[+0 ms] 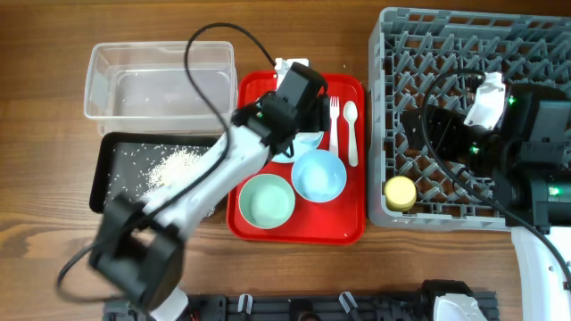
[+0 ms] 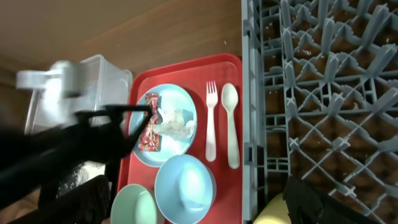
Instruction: Sort waste into correct bins and load items into the dishwasher rack
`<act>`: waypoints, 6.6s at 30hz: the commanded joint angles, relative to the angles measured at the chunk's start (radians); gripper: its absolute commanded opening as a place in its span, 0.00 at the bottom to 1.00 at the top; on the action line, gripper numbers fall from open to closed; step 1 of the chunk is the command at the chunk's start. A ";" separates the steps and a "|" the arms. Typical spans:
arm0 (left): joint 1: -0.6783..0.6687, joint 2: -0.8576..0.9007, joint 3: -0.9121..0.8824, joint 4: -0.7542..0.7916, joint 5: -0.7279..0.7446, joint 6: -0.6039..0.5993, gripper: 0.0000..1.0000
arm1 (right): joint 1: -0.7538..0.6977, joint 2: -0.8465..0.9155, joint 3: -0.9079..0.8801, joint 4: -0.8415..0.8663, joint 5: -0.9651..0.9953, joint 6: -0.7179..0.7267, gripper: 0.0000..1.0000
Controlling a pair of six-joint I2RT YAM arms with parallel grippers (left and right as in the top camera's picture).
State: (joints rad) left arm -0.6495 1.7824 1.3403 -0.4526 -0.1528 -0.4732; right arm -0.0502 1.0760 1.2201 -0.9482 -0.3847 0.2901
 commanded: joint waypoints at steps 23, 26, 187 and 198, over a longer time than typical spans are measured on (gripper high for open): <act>0.445 -0.010 0.039 0.043 -0.025 0.060 0.83 | 0.004 0.027 0.010 -0.010 0.000 0.000 0.92; 0.396 -0.060 0.053 0.034 0.025 0.077 0.89 | 0.004 0.027 0.010 -0.013 -0.001 0.000 0.92; 0.457 -1.777 -1.335 0.385 0.119 0.175 1.00 | 0.544 0.322 -0.087 0.091 0.415 0.018 0.04; 0.457 -1.777 -1.335 0.385 0.119 0.175 1.00 | 0.362 0.045 -0.087 0.050 1.386 0.372 0.04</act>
State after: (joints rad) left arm -0.1970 0.0139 0.0120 -0.0700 -0.0456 -0.3004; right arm 0.3813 1.0981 1.1297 -0.9295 0.7406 0.5419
